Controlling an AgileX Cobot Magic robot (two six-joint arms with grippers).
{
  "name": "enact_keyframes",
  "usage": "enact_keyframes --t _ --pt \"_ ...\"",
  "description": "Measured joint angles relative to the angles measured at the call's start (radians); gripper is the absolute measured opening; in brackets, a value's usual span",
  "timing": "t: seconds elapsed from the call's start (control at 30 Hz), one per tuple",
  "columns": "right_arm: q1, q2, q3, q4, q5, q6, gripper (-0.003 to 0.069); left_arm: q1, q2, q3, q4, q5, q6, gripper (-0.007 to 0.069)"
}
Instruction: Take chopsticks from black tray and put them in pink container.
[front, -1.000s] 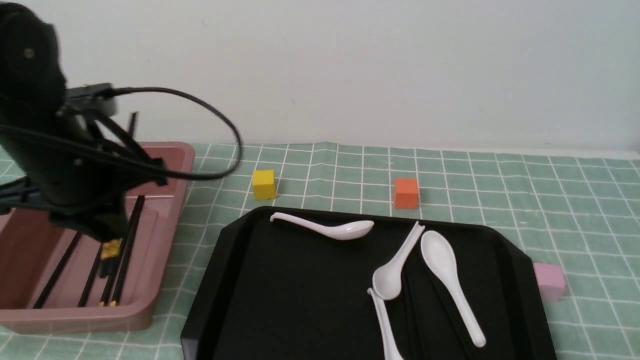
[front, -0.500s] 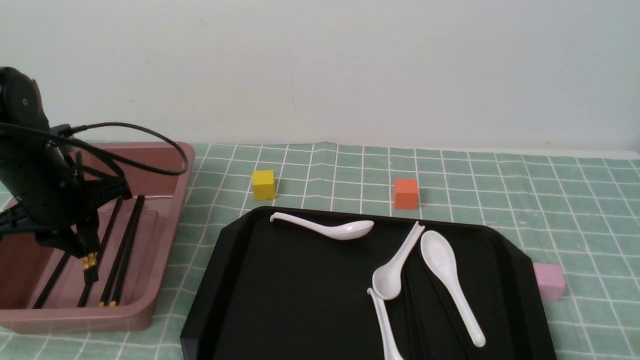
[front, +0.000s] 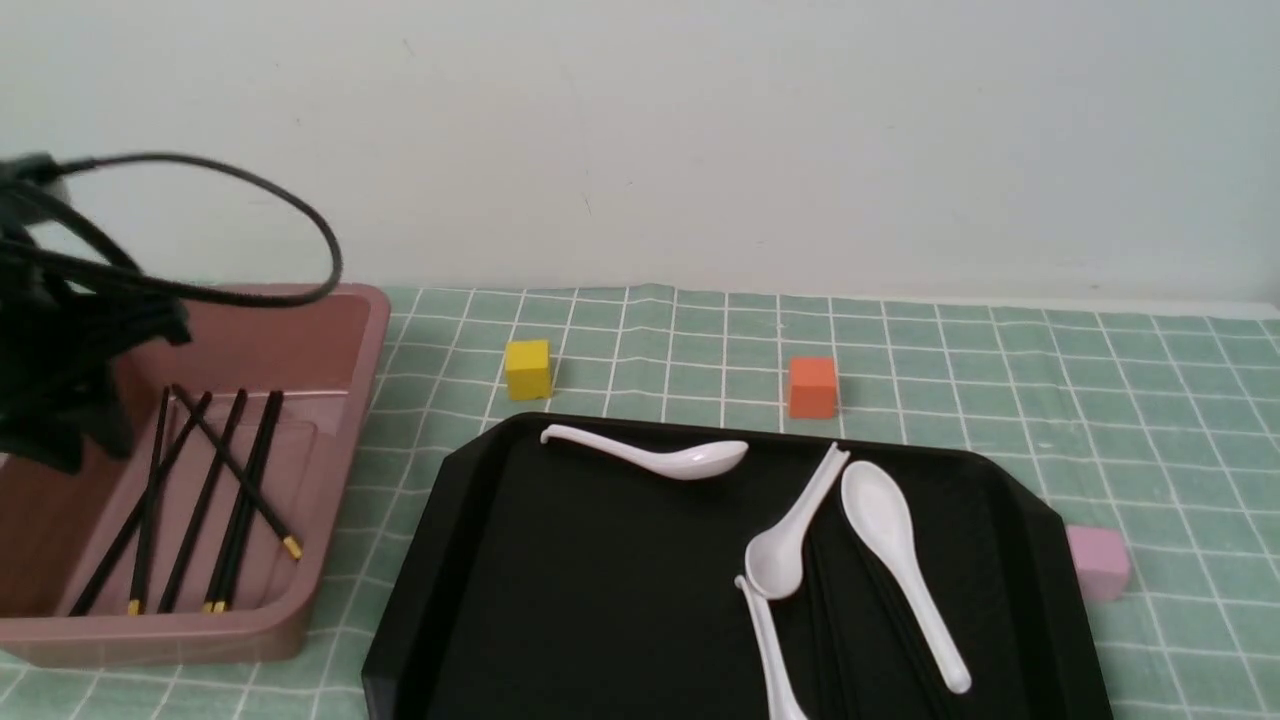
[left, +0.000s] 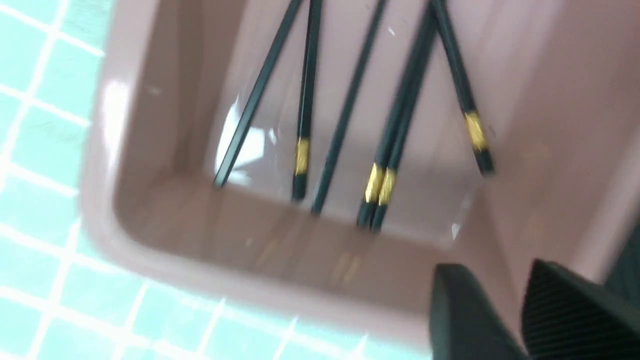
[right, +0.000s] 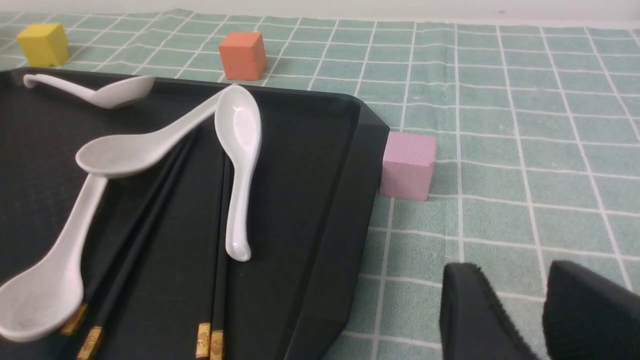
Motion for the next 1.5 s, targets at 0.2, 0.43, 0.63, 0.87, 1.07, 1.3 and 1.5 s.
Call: enact_keyframes --t 0.2,0.43,0.63,0.87,1.07,1.3,1.5 --pt "0.0 0.0 0.0 0.0 0.0 0.0 0.024 0.0 -0.331 0.185 -0.098 -0.008 0.102 -0.0013" --pt "0.0 0.0 0.0 0.0 0.0 0.0 0.024 0.0 -0.826 0.578 -0.341 -0.287 0.266 -0.0013" --pt "0.0 0.0 0.0 0.0 0.0 0.0 0.024 0.0 -1.2 0.809 -0.402 -0.516 0.292 -0.0013" --pt "0.0 0.0 0.0 0.0 0.0 0.0 0.024 0.0 -1.431 0.949 -0.407 -0.613 0.3 -0.0013" --pt "0.0 0.0 0.0 0.0 0.0 0.0 0.024 0.0 -1.435 1.039 -0.381 -0.688 0.303 -0.0013" --pt "0.0 0.0 0.0 0.0 0.0 0.0 0.024 0.0 -1.435 1.156 -0.372 -0.805 0.303 -0.0013" --pt "0.0 0.0 0.0 0.0 0.0 0.0 0.024 0.0 -1.435 1.234 -0.364 -0.826 0.304 -0.0013"
